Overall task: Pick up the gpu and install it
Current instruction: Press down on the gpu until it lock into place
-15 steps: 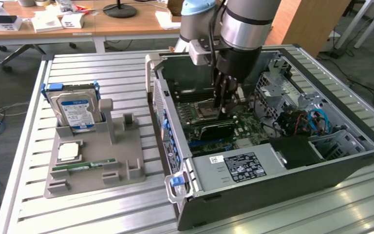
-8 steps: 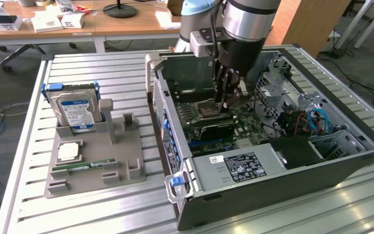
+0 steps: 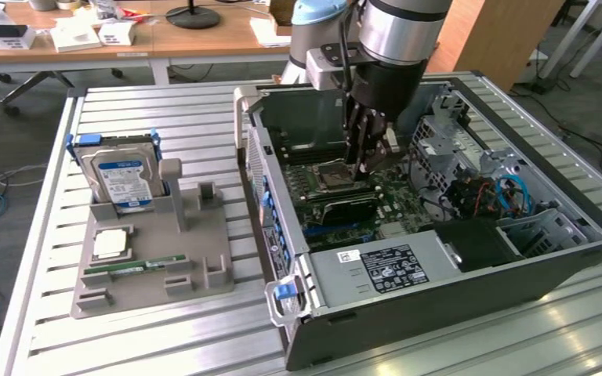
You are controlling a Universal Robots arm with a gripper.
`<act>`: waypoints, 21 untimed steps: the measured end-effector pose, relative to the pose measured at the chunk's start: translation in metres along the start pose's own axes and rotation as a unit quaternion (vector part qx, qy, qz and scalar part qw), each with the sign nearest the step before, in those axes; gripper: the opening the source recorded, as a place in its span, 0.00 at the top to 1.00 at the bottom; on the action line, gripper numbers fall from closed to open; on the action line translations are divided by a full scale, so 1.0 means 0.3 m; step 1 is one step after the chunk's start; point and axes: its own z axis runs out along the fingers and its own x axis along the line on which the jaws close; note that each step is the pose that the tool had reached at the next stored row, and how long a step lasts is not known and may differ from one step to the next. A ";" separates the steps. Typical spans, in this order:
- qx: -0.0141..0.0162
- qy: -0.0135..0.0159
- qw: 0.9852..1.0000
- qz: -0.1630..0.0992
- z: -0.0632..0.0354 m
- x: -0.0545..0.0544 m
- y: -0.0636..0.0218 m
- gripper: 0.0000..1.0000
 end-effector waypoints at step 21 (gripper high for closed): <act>0.000 0.000 1.000 0.000 0.000 0.000 0.000 0.44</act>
